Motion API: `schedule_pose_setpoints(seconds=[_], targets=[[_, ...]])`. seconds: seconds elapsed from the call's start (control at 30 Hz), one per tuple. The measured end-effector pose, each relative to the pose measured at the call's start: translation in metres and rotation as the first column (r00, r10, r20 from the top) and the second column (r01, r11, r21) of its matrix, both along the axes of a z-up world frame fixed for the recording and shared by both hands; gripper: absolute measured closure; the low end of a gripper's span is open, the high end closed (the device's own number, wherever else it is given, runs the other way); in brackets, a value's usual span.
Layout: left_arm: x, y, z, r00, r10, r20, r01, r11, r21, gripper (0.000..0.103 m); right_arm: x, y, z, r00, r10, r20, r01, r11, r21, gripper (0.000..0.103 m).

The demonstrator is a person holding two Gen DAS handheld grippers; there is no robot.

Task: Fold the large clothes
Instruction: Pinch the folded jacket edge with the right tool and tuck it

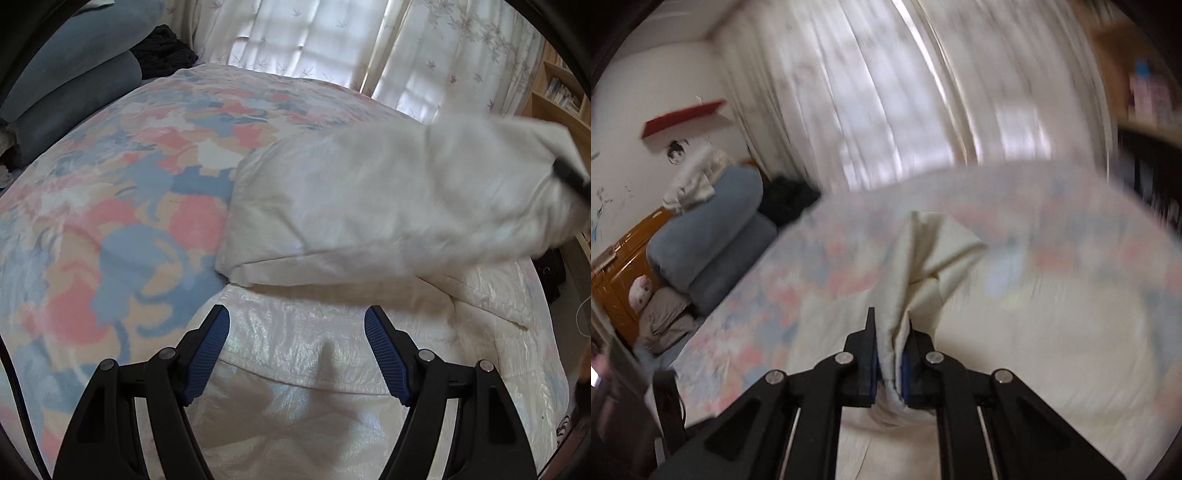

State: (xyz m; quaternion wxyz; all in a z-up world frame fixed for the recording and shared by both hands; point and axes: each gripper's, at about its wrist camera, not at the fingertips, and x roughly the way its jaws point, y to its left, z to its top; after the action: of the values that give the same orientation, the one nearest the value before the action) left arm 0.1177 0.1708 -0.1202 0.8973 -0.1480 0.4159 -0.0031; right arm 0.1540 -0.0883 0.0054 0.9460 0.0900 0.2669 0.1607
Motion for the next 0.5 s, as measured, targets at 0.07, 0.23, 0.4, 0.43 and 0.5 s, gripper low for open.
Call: schedule_pose_setpoints(seconds=[0.07,0.23,0.4,0.43,0.5], targets=[[0.001,0.000,-0.001,1.000,0.007,-0.003,-0.007,1.000,0.000,0.029,0.011,-0.010,0.012,0.999,-0.027,0.025,0.027,1.000,-0.008,0.095],[0.004,0.002,-0.003,1.000,0.021,-0.020,-0.020,1.000,0.012,0.029,0.047,-0.045,-0.032,0.980,-0.168,-0.110,0.160,0.984,-0.073,0.091],[0.007,0.008,-0.003,0.997,0.052,-0.059,-0.051,0.998,0.022,0.029,0.075,-0.076,-0.127,0.870,-0.246,-0.427,0.199,0.968,-0.152,0.076],[0.007,0.009,-0.002,0.997,0.056,-0.062,-0.054,0.998,0.028,0.029,0.069,-0.082,-0.131,0.867,-0.239,-0.438,0.210,0.971,-0.114,0.074],[0.009,0.012,0.002,0.996,0.065,-0.065,-0.063,0.997,0.039,0.029,0.054,-0.092,-0.127,0.879,-0.227,-0.420,0.232,0.972,-0.040,0.067]])
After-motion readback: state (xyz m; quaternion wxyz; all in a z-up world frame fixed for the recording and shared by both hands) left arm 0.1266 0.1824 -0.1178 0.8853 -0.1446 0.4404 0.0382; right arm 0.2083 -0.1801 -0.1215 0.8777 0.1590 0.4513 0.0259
